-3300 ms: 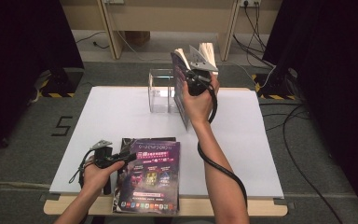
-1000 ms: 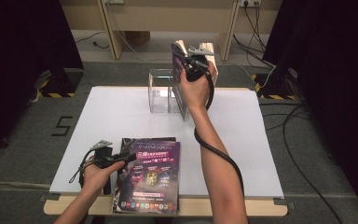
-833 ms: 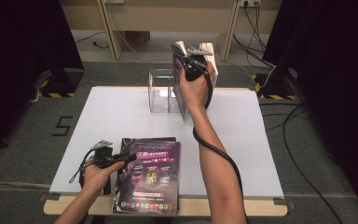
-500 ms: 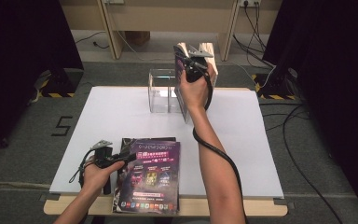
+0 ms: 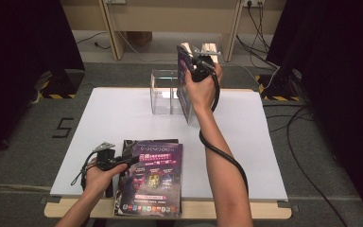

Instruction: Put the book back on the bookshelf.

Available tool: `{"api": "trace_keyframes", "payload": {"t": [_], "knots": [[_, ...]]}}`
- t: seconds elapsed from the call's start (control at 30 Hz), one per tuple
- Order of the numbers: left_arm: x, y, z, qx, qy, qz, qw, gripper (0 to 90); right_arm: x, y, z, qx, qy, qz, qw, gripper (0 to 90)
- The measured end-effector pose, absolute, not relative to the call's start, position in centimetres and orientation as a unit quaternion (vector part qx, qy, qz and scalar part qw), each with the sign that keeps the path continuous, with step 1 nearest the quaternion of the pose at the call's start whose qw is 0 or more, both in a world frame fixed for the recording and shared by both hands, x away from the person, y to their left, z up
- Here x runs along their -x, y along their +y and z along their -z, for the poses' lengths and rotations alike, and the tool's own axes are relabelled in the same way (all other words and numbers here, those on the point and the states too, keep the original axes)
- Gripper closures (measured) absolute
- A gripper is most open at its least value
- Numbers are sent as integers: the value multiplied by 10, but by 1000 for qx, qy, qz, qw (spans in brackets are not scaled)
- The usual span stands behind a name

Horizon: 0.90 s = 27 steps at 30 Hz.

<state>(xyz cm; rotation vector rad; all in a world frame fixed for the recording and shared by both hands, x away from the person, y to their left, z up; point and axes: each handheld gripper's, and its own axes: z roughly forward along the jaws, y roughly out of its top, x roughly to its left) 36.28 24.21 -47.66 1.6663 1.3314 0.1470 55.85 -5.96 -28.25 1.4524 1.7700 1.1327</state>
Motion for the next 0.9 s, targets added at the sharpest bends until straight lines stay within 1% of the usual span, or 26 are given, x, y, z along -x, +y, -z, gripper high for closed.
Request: {"api": "trace_keyframes", "payload": {"t": [0.23, 0.57, 0.77, 0.9], "knots": [[-364, 243, 476, -682, 547, -61, 481, 558, -565, -63, 277, -550, 666, -422, 277, 708], [-363, 244, 475, -681, 547, -62, 483, 558, -575, -60, 278, -559, 671, -409, 265, 727], [-364, 244, 476, -680, 548, -61, 482, 558, -580, -58, 280, -564, 672, -400, 265, 764], [-364, 244, 475, -681, 547, -63, 483, 558, -580, -55, 281, -569, 668, -396, 270, 820]]}}
